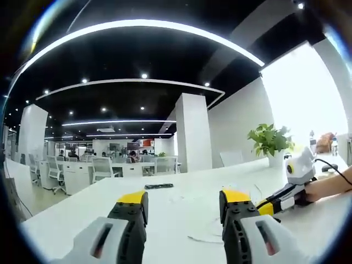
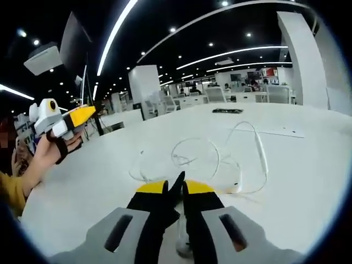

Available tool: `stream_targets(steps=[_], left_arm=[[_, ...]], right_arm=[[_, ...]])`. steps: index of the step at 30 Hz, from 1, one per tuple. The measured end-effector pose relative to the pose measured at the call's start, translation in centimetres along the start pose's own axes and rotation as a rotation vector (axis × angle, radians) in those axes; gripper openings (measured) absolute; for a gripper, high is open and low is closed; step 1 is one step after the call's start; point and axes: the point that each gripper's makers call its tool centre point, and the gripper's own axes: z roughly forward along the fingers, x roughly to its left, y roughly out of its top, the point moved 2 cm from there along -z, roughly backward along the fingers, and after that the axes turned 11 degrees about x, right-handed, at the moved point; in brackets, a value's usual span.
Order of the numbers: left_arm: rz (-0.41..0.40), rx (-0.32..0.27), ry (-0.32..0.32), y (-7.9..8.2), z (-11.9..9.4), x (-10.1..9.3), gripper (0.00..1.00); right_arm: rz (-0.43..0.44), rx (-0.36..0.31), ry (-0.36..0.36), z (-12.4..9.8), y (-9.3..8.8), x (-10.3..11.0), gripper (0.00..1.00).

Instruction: Peel open the Velcro strap on the desktop, arrange the wired earphones neatly onto it, and close the Velcro strap to secure them.

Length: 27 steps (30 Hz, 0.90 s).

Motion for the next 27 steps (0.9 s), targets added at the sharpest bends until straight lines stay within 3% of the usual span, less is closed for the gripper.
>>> stream_targets(steps=[27], left_arm=[[0.002,0.007,-0.001,-0.19,0.02,-0.10,0.55]], right_arm=[[-0.012,-0.006,-0.006,-0.08,-0.07,0.05,0.06]])
